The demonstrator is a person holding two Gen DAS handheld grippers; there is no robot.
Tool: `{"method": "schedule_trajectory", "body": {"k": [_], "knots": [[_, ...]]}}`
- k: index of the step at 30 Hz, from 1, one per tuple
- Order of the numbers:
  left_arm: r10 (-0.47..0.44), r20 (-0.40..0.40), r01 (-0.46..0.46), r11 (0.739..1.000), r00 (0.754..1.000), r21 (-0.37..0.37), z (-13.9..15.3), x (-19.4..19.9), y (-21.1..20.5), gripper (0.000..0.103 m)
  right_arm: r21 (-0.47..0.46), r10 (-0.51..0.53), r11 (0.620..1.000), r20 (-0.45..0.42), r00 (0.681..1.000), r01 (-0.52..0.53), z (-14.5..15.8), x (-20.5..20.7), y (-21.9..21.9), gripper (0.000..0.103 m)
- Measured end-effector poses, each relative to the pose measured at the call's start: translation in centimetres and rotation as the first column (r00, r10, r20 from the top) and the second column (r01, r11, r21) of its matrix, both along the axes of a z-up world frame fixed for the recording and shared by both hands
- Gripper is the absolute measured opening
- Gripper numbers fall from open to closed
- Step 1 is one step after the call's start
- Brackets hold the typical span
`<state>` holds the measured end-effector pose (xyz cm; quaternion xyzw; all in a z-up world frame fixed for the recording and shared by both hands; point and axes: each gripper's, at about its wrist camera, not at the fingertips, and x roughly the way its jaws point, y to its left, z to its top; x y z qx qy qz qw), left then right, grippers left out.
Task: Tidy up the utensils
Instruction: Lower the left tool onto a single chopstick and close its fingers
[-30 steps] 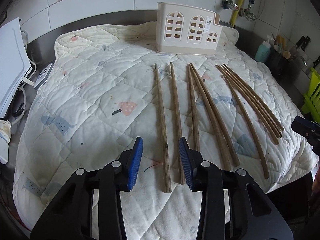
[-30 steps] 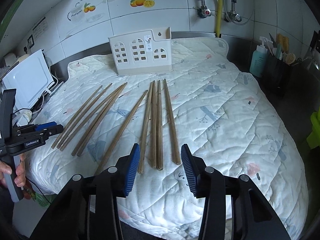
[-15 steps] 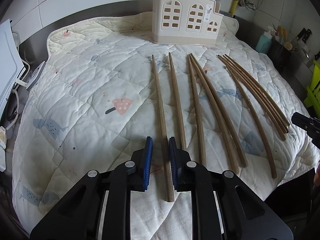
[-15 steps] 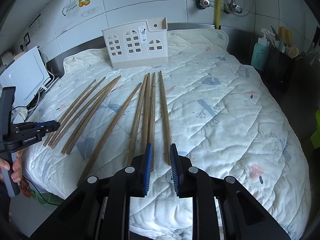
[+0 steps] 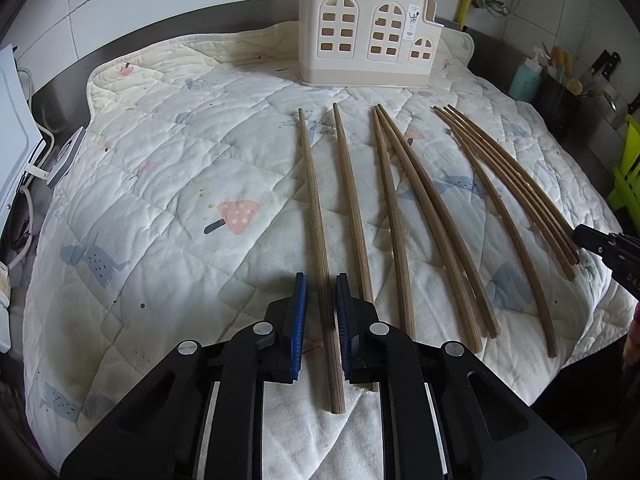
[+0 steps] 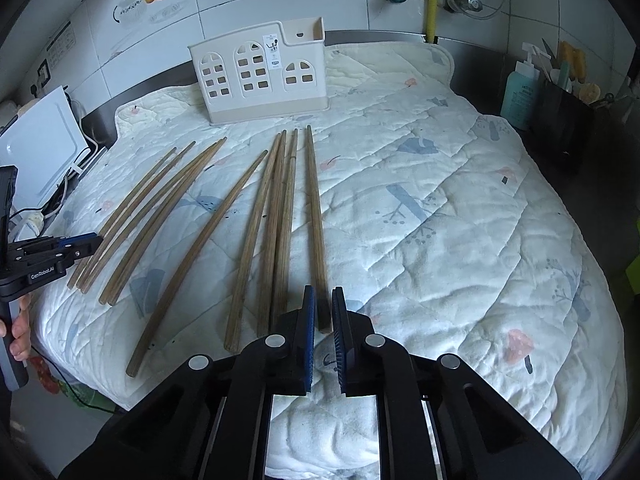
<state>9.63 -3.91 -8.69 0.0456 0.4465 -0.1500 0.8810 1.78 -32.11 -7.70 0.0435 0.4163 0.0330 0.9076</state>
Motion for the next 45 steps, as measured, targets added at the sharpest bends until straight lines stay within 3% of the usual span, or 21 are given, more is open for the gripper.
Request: {"method": "schedule_trajectory", "body": {"k": [8,13,24,28,33,35,39,43,45], "knots": [[-0.017,-0.001,0.017,1.0,1.0,-0.012,-0.1,0.2,0.2,0.013,0.002,0.001,1.0,-0.005,1.0,-0.001,-0.6,0.7,0.0,0.008],[-0.008,-0.01,0.007,0.999,1.0,-0.042,0.1,0.5,0.8,0.007,0.001,0.001,1.0,0.011,1.0,-0.001,0.1,0.3,0.3,0.007],[0.003,0.056,0.001,0.997,0.998,-0.071,2.7,-0.2,2.0,0.005,-0.029,0.014,1.0,0.174,0.985,-0.009,6.5,-1.2,0.9,0.007],[-0.01,0.051,0.013,0.998,0.999,-0.058,2.3,-0.5,1.9,0.006,-0.036,0.024,0.999,0.21,0.977,-0.016,8.0,-1.3,1.1,0.007],[-0.005,0.028,0.007,0.999,1.0,-0.052,1.4,-0.9,1.9,0.023,-0.036,0.026,0.999,0.204,0.979,-0.019,8.0,-1.3,1.3,0.007],[-0.021,0.015,0.021,0.999,1.0,-0.049,0.9,-0.8,1.8,0.023,-0.033,0.025,0.999,0.201,0.979,-0.018,7.9,-1.2,1.2,0.007],[-0.038,-0.005,0.038,0.999,0.999,-0.038,-0.2,-0.7,1.6,0.021,-0.032,0.025,0.999,0.199,0.98,-0.019,7.9,-1.2,1.3,0.007],[-0.021,-0.006,0.021,0.998,1.0,-0.053,-0.2,-0.4,2.1,0.006,-0.03,0.023,0.999,0.195,0.98,-0.017,7.7,-1.0,1.3,0.007],[-0.024,-0.007,0.024,0.998,1.0,-0.057,0.0,-0.4,2.2,0.005,-0.025,0.019,1.0,0.198,0.98,-0.014,7.8,-1.0,1.2,0.007]]}}
